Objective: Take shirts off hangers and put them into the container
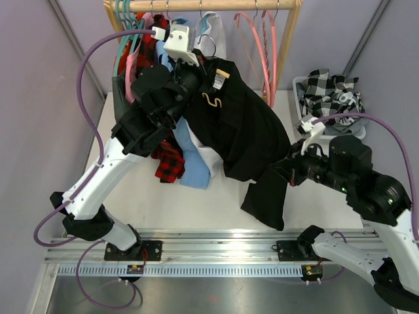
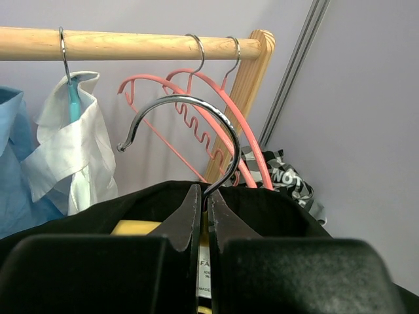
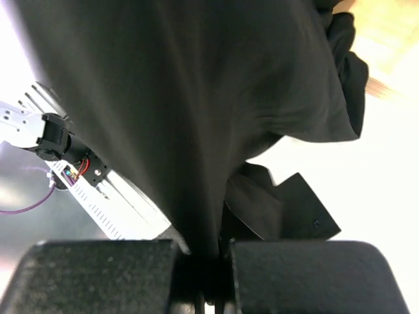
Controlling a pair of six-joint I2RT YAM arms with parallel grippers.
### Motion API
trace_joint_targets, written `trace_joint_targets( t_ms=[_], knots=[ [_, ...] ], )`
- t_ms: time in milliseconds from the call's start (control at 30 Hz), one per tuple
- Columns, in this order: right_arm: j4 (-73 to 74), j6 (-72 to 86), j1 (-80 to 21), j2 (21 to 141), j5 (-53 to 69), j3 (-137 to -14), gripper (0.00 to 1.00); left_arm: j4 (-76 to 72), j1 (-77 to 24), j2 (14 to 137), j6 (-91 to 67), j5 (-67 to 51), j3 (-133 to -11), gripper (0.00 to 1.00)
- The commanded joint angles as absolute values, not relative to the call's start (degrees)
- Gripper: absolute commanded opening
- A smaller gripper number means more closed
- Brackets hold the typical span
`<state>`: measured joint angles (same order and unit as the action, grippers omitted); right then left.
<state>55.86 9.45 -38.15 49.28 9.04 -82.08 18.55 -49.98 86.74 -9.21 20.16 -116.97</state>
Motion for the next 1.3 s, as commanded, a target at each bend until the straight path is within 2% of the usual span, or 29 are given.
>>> trace_joint_targets(
  t_ms=[0,233,367,567,800,967,1133,1267],
  knots=[
    [59.8,10.1,-38.4,44.2,5.7,-85.3,0.00,11.9,-50.1,86.2,-5.6,23.5,-120.8,0.00],
    [67.2,10.7,-38.4,40.3,-4.4,-88.9,0.00,9.5,-50.0,85.3,-0.4,29.9,-122.3,0.00],
    [68.7,13.3,-38.4,39.9,-12.2,-89.4,0.00,7.0,-50.0,82.6,2.7,32.7,-119.3,0.00],
    [72.5,22.4,-38.4,38.9,-42.2,-89.3,0.00,1.2,-50.0,75.9,4.7,35.7,-112.9,0.00],
    [80.5,31.6,-38.4,39.2,-56.8,-89.4,0.00,-5.5,-50.0,67.6,3.9,37.4,-104.2,0.00],
    [78.6,31.3,-38.4,41.0,-54.7,-85.9,0.00,-7.3,-50.0,62.3,0.3,35.4,-97.3,0.00],
    [71.6,27.6,-38.4,44.1,-43.6,-78.9,0.00,-5.8,-50.1,57.1,-10.4,32.1,-91.5,0.00],
    [66.1,25.0,-38.4,46.3,-36.0,-75.4,0.00,-3.3,-50.1,54.4,-20.6,23.7,-86.7,0.00]
  ],
)
